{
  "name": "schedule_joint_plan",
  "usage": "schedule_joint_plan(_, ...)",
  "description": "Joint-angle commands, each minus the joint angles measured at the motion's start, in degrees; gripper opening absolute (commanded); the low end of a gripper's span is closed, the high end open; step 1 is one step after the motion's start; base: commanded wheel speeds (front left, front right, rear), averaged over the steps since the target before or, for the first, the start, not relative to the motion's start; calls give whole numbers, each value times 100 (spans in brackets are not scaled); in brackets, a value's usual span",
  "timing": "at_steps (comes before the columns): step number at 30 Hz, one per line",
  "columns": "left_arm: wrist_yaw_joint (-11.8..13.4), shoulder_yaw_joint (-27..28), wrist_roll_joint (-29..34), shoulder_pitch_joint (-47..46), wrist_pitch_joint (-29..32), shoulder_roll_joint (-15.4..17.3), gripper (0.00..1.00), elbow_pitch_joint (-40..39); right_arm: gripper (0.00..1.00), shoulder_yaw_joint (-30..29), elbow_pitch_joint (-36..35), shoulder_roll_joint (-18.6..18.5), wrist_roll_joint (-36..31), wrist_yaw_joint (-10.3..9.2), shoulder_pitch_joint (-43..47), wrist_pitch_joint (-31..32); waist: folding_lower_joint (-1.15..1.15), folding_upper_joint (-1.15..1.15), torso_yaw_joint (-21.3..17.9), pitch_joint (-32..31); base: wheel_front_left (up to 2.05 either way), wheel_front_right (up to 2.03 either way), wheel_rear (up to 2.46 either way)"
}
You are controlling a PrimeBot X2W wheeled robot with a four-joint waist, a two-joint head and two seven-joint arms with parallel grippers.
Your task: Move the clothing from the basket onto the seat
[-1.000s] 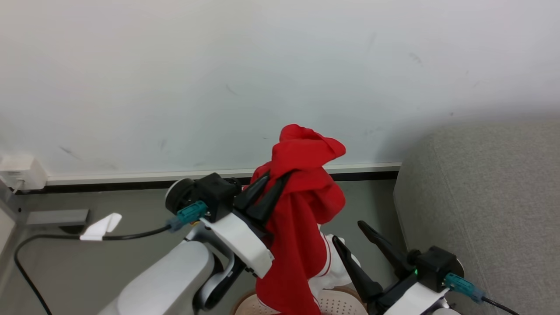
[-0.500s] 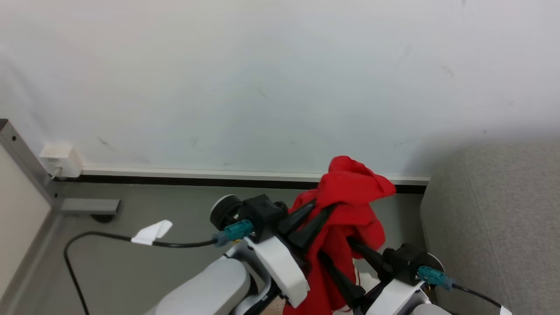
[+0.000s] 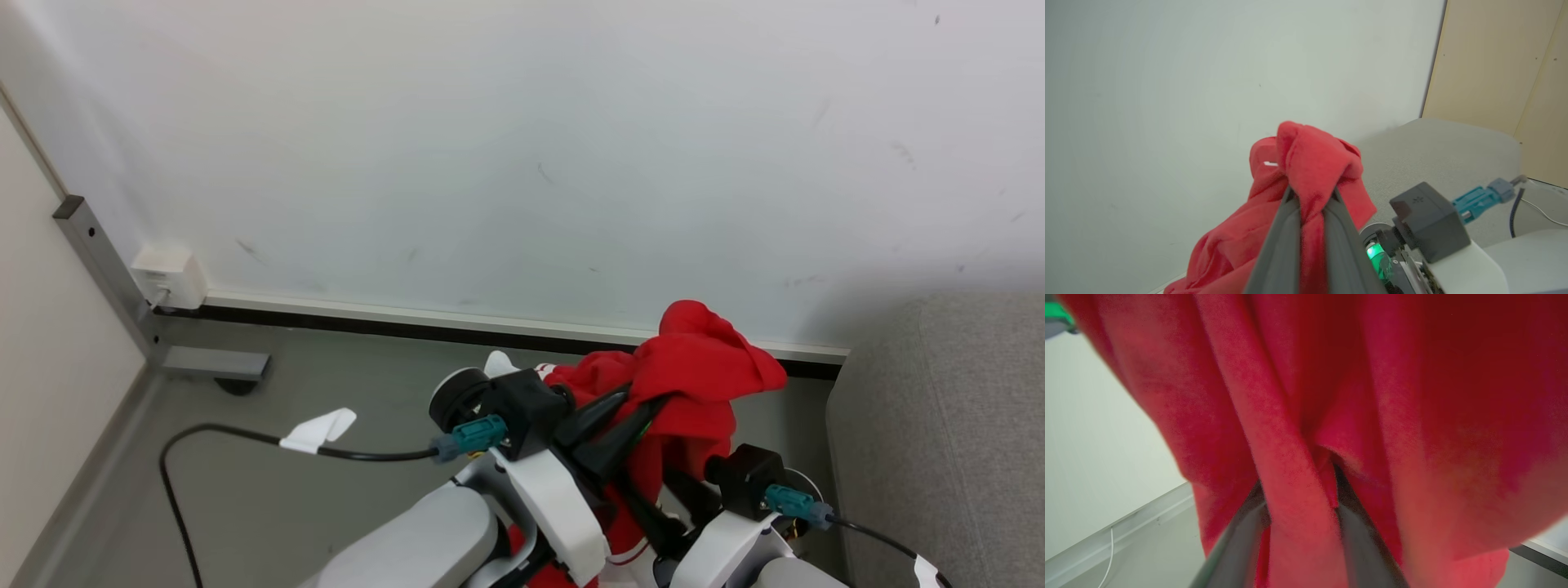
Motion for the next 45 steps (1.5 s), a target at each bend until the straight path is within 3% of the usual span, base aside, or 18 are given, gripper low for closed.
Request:
schedule_joint_plan(1,16,35,-18,-58,-48,9,0,4,0,-20,-27,16,33,-12,-25,0,0,0,-1,9,0,0,0)
schedule_joint_plan(12,149,204,-162,69,-110,185,0,160,0,-385,-312,-79,52,-12,280,-1,0,0,-77,51,0,0,0)
schedule_joint_plan(26,269,213,-267,376,-138,344,0,120,0,-1503,-1280,-261,-425,-12,878,-1,0,0,-309,101,0,0,0)
schedule_joint_plan(27,276,217,-268,383,-146,346,7,108,0,-1562,-1313,-284,-461,-12,890,-1,0,0,-344,105,0,0,0)
schedule_joint_plan(28,285,217,-275,394,-153,347,48,96,0,-1622,-1346,-304,-501,-12,901,-1,0,0,-383,108,0,0,0)
schedule_joint_plan(29,281,216,-281,408,-154,349,95,86,0,-1671,-1371,-320,-526,-12,913,-1,0,0,-425,113,0,0,0)
schedule_joint_plan(30,278,212,-293,424,-157,351,100,73,0,-1729,-1392,-340,-556,-12,925,-1,0,0,-470,118,0,0,0)
schedule_joint_plan(45,289,94,-285,538,-153,409,100,7,0,-2453,-1652,-688,-838,-12,840,-1,0,0,-1475,277,0,0,0)
